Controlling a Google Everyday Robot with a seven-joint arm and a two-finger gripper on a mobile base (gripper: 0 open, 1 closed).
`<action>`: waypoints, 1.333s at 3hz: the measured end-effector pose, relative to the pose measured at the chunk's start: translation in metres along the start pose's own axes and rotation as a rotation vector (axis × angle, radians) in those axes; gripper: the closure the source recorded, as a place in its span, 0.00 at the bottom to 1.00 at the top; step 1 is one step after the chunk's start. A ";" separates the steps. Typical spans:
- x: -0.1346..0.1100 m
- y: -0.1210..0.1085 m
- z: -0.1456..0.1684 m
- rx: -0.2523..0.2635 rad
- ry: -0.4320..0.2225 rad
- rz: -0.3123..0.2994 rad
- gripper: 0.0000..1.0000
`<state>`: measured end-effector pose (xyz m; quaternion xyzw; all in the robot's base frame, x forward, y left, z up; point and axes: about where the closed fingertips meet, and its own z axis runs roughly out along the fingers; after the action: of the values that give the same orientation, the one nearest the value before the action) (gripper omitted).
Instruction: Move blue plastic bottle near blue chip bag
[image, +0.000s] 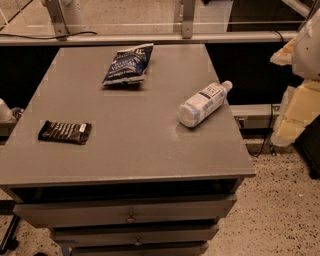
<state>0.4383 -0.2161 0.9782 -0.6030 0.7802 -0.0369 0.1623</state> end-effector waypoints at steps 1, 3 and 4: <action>-0.001 -0.003 0.000 0.015 -0.006 -0.004 0.00; -0.023 -0.055 0.031 0.143 -0.130 -0.176 0.00; -0.054 -0.078 0.061 0.161 -0.199 -0.348 0.00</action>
Offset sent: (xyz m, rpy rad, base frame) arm 0.0713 -0.0036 -0.0165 0.0448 -0.2235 0.1335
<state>0.5411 -0.1774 0.9519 -0.7144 0.6390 -0.0669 0.2771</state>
